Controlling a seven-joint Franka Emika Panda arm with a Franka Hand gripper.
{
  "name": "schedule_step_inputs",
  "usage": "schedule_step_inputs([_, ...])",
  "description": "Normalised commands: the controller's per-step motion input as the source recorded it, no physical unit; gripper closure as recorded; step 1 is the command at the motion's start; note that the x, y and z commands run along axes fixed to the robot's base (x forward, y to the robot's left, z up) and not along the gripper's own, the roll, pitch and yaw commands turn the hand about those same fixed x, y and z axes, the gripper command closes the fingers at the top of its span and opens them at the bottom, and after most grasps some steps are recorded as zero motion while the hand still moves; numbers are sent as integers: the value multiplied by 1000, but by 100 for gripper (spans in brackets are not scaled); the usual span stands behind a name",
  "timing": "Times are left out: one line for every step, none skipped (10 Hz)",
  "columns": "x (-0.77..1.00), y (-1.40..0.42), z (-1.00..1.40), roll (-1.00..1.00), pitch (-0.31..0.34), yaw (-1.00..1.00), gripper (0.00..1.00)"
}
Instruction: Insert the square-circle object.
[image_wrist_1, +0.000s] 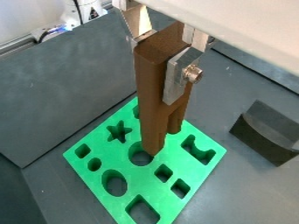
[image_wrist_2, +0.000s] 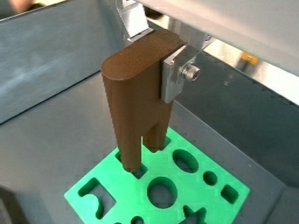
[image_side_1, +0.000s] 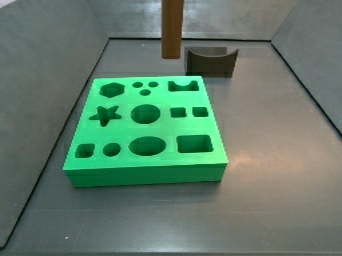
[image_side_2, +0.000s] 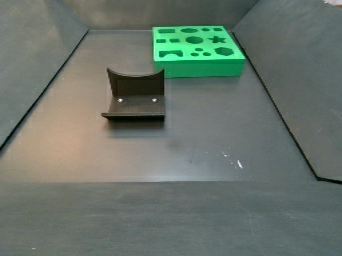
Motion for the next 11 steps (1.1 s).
schedule_step_inputs([0,-194,-346,0,-4,-1000,100])
schedule_step_inputs([0,-180,-349,0,0,-1000,100])
schedule_step_inputs([0,-271,-231,19,0,-926,100])
schedule_step_inputs([0,-540,0,86,46,-697,100])
schedule_step_inputs([0,-643,0,96,49,-609,100])
schedule_step_inputs([0,-403,0,83,39,-803,100])
schedule_step_inputs([0,-174,0,44,0,-969,100])
schedule_step_inputs([0,-97,-37,4,0,-1000,100])
schedule_step_inputs([0,-77,-69,0,0,-1000,100])
schedule_step_inputs([0,-63,-74,0,0,-1000,100])
schedule_step_inputs([0,-97,-20,11,0,-1000,100])
